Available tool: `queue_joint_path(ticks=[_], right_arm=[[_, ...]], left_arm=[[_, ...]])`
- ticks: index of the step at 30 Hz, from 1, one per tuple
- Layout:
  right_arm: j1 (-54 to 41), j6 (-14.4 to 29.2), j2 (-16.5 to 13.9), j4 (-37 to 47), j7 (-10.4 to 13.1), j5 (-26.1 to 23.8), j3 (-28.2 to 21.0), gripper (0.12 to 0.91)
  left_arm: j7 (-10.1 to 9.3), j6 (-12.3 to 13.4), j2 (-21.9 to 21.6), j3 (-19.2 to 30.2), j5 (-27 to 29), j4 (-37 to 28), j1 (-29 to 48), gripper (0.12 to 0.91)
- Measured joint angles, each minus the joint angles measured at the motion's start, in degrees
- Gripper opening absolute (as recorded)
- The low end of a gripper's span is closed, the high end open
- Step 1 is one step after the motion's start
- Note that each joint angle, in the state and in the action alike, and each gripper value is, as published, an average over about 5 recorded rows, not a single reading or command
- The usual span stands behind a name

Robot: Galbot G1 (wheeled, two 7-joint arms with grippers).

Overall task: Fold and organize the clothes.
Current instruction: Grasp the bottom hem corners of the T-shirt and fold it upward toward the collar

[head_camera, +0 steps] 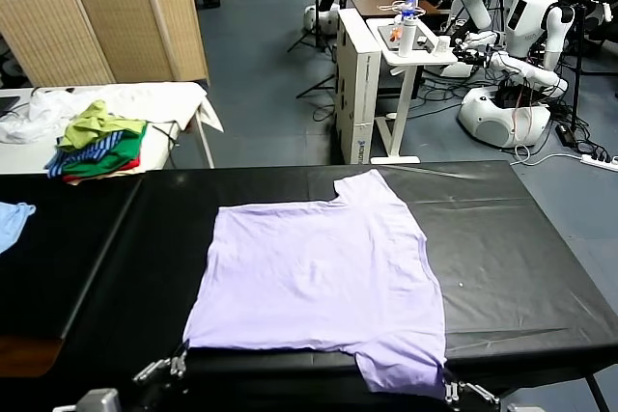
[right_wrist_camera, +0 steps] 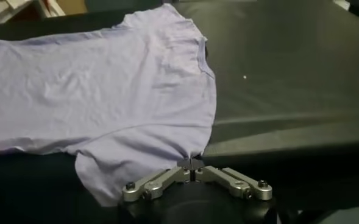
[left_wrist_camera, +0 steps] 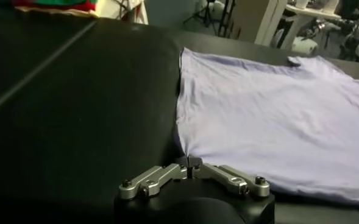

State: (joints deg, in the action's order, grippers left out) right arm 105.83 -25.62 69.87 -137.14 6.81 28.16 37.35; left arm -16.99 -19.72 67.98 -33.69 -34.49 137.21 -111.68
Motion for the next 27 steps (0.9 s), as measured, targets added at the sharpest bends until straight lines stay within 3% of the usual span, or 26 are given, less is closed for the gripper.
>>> queue_joint_path(ticks=[8, 16, 27], right_arm=[[-9.3, 0.6, -1.4, 8.4, 0.4, 0.1, -2.0, 0.139], [-17.4, -0.7, -3.1, 15.1, 2.2, -0.3, -5.7, 0.139], [-26.9, -0.9, -5.1, 21.1, 2.2, -0.2, -9.6, 0.139]], left_arm=[[2.52, 2.2, 2.6, 1.7, 3.9, -5.1, 7.9, 0.147], [4.47, 4.2, 1.8, 2.3, 8.0, -9.9, 14.4, 0.147], [5.86, 4.4, 0.9, 3.4, 9.6, -15.2, 19.8, 0.147]])
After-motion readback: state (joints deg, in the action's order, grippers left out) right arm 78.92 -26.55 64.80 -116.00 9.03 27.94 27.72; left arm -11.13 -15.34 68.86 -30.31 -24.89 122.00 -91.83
